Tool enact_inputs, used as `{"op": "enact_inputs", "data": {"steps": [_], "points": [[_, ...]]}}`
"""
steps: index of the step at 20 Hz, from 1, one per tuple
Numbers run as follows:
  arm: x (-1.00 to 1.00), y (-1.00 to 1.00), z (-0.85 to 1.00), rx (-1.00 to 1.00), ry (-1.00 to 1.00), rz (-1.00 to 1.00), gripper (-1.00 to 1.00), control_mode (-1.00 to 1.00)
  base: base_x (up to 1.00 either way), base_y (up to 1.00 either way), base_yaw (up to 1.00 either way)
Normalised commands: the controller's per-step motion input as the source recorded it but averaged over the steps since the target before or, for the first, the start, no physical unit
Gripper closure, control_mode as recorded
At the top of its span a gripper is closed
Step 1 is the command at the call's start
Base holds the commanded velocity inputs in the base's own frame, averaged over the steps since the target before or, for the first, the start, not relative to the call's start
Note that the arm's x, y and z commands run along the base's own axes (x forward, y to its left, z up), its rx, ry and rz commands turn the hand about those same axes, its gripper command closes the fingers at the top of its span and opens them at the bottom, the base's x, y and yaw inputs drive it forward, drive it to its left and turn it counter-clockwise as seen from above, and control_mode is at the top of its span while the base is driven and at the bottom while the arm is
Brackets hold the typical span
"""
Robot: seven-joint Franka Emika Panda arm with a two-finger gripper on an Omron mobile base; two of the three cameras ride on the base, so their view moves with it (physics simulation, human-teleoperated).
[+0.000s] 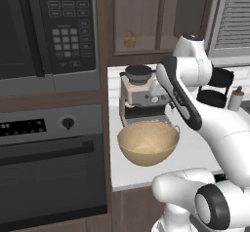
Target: Open the cabinet, pick up the bread from the cabinet and place it in the basket. Then move the basket to the dining counter.
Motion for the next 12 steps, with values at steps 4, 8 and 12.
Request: {"op": "enact_inputs", "data": {"steps": [4, 8, 12], "points": [[-0.49, 0.0, 0.0, 0.0, -0.07, 0.0, -1.0, -1.0, 0.0, 0.0, 0.0], [-0.71, -0.06, 0.38, -0.02, -0.26, 0.0, -1.0, -1.0, 0.0, 0.0, 0.0], [-0.35, -0.09, 0.81, 0.0, -0.2, 0.0, -1.0, -1.0, 0.0, 0.0, 0.0]]}}
